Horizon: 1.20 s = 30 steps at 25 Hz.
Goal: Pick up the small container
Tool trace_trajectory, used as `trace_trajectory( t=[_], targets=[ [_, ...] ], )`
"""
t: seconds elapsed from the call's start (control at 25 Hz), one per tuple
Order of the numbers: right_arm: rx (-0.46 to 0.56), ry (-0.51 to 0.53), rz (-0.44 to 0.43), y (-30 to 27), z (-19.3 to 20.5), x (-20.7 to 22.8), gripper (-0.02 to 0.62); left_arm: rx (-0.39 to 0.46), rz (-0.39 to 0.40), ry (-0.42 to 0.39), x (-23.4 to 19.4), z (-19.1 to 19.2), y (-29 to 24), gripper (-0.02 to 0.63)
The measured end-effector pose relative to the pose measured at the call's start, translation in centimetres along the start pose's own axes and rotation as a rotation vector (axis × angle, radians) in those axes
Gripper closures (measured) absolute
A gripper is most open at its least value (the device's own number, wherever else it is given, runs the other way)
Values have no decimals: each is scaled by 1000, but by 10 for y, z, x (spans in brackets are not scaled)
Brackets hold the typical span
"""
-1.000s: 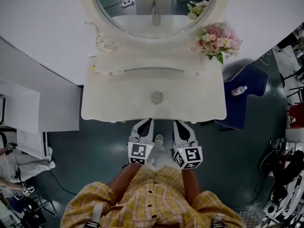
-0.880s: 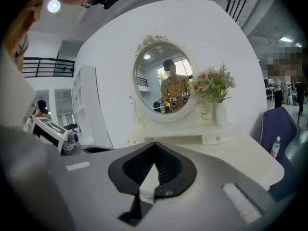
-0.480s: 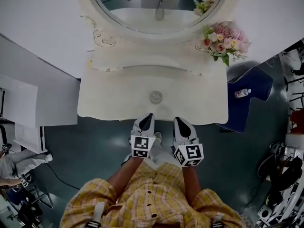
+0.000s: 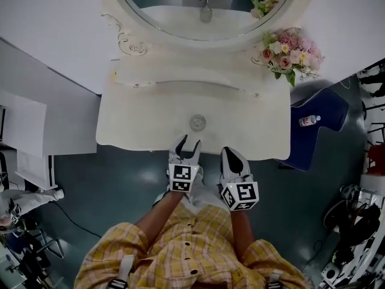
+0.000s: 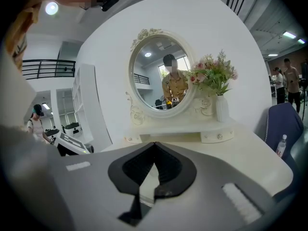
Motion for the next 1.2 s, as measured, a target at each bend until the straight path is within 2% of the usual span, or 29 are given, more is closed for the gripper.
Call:
trace_trajectory(
  t=[0.36,0.68,0.8,1.2],
  targets=[
    [-16,7,-23,-8,7,-11,594,-27,-14,4,-16,8,-27,285],
    [-29,6,-11,-13,10,-6,594,-76,-9,9,-21,22,-52,207],
    [-35,7,-11,-15,12,-7,594,-116,-2,47,-22,39,-65,198],
    [-56,7,-5,-20,17,2,592,-101,7,-3,-17,34,-102,196]
  ],
)
Point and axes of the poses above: the fingertips, and each gripper's own axes: y backward along the fingers, x to its right, z out of its underside, the point moved 1 cm from there along y, backward along the fingers, and after that the axes turned 5 degrees about y, right-handed, at the moved point
